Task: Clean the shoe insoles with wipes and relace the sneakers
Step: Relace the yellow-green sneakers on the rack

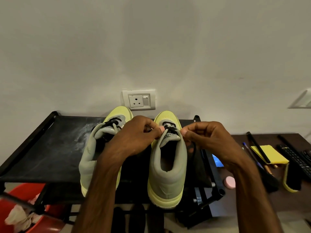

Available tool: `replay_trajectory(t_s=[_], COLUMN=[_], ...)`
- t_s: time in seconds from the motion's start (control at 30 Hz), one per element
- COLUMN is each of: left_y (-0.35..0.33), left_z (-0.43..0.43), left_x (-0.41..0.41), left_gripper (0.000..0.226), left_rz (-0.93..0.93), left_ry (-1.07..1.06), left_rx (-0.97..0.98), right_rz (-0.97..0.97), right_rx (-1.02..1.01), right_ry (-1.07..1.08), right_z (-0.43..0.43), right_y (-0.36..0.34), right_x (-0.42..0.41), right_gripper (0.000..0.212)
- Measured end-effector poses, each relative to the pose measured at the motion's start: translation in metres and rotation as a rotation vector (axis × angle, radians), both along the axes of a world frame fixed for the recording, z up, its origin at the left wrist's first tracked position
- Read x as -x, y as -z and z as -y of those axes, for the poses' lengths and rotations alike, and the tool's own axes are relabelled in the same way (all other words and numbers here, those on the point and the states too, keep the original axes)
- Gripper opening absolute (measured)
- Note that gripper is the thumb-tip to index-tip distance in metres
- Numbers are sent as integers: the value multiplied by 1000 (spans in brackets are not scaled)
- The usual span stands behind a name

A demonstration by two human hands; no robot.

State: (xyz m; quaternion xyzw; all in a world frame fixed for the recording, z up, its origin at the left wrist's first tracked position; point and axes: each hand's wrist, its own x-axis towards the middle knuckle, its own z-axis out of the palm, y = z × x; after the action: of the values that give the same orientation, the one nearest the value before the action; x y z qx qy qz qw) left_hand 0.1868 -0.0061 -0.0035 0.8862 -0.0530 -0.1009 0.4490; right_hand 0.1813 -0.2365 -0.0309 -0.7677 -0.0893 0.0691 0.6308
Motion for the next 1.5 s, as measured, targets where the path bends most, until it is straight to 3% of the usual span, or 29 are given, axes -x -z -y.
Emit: replay_trajectory(t_s=[0.3, 0.53, 0.7, 0.9, 1.23, 1.37, 1.5], left_y=[0, 2, -3, -4, -9, -5, 5], left_z=[-5, 2, 1, -1, 7, 7, 6], left_x=[-1, -2, -1, -2, 4, 1, -2], left_gripper=[6, 35, 40, 38, 29, 27, 27], left_rz=[79, 64, 83, 155, 20, -10, 113], left_ry=[-7, -56, -143, -267, -227, -234, -274], left_rx=[19, -12, 219, 459, 880, 858, 545], right_rz=[106, 95, 31, 97, 94, 76, 42], right_rx=[82, 60, -5, -76, -188, -173, -13], right_ry=[-7, -8, -6, 84, 138, 122, 27], right_z=[5, -1, -3, -6, -16, -16, -13], right_y=[6, 7, 8, -2, -4, -6, -8], right_x=[-6, -7, -7, -4, -4, -2, 1], right_gripper=[22, 23, 20, 24, 25, 24, 24])
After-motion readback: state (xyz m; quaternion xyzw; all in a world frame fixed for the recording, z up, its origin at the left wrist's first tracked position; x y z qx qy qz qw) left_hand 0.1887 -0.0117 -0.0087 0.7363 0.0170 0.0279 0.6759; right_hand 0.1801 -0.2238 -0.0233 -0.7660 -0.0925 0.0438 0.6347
